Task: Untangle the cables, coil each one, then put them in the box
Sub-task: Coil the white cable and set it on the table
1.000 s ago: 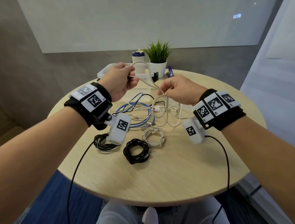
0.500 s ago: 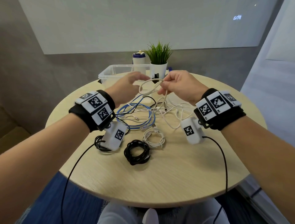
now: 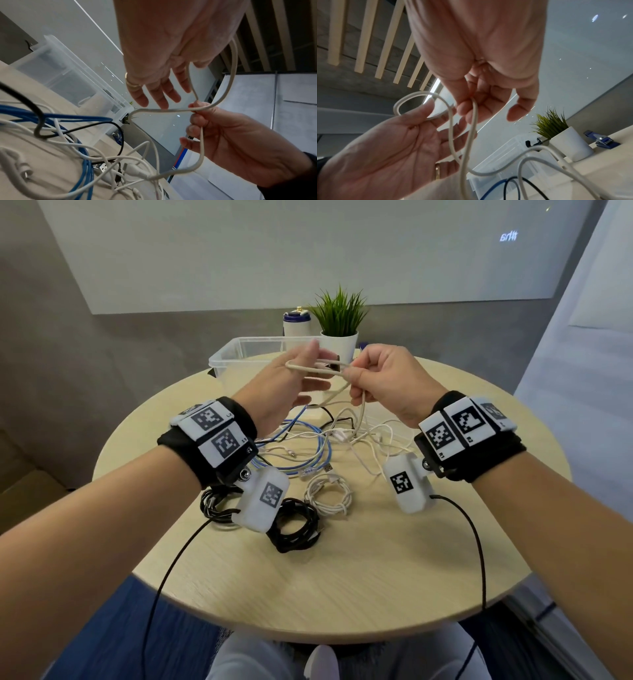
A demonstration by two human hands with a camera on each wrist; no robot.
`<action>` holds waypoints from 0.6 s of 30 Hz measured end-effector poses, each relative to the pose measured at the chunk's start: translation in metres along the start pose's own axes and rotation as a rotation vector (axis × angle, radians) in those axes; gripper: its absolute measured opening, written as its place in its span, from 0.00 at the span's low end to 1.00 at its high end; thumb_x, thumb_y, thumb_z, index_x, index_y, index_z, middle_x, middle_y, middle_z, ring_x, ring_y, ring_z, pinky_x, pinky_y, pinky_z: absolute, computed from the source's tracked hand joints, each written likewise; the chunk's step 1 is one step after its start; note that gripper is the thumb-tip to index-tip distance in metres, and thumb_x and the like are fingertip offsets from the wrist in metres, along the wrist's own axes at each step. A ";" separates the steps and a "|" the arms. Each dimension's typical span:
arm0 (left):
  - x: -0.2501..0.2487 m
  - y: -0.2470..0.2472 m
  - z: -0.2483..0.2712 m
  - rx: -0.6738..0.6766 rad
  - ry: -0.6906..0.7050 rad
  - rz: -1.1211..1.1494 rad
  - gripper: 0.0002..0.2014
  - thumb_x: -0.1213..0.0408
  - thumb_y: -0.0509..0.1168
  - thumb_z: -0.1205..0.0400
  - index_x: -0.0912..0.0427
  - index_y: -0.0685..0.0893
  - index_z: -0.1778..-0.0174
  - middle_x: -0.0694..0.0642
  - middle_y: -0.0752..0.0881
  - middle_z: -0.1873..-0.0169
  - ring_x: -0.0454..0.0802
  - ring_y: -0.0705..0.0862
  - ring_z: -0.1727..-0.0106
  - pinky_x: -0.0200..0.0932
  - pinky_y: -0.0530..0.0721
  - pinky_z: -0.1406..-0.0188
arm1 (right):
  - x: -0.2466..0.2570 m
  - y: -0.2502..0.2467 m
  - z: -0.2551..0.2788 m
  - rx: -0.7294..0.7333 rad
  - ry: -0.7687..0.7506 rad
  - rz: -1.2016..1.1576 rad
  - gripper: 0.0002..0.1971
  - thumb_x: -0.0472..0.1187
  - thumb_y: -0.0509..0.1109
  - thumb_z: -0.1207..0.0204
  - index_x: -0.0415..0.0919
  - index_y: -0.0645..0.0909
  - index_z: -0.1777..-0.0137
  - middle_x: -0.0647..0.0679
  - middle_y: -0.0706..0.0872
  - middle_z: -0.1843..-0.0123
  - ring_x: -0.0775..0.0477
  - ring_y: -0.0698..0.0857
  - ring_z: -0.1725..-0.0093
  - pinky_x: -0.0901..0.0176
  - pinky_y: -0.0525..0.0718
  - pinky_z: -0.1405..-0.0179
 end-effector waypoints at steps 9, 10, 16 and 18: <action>0.001 0.014 0.012 0.282 -0.112 0.265 0.30 0.56 0.38 0.15 0.50 0.89 0.49 0.49 0.91 0.50 0.43 0.82 0.36 0.56 0.59 0.28 | -0.009 -0.009 -0.003 -0.064 0.082 -0.063 0.10 0.42 0.63 0.16 0.49 0.79 0.60 0.60 0.70 0.84 0.57 0.64 0.83 0.60 0.74 0.78; 0.001 0.015 0.012 0.300 -0.119 0.301 0.32 0.53 0.36 0.15 0.51 0.90 0.50 0.51 0.91 0.52 0.44 0.83 0.36 0.56 0.58 0.27 | -0.011 -0.011 -0.004 -0.077 0.091 -0.042 0.10 0.42 0.63 0.16 0.49 0.79 0.60 0.61 0.71 0.84 0.58 0.64 0.84 0.61 0.72 0.78; 0.005 0.011 0.005 0.111 -0.112 0.223 0.17 0.52 0.51 0.12 0.57 0.79 0.59 0.49 0.83 0.78 0.52 0.90 0.56 0.42 0.77 0.54 | -0.012 -0.017 -0.002 -0.104 0.095 0.039 0.05 0.44 0.68 0.20 0.49 0.84 0.56 0.53 0.68 0.71 0.59 0.65 0.83 0.62 0.72 0.79; 0.010 0.005 0.001 0.020 -0.102 0.159 0.14 0.59 0.55 0.12 0.56 0.78 0.62 0.48 0.82 0.77 0.48 0.88 0.66 0.39 0.76 0.63 | -0.011 -0.016 -0.001 -0.086 0.100 0.032 0.04 0.45 0.69 0.20 0.48 0.85 0.55 0.54 0.68 0.72 0.58 0.65 0.81 0.62 0.71 0.80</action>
Point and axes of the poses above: each hand's wrist, its own z-axis away from the middle knuckle, its own y-axis out of the palm, x = y × z, the point moved 7 cm from there along -z, towards the middle knuckle
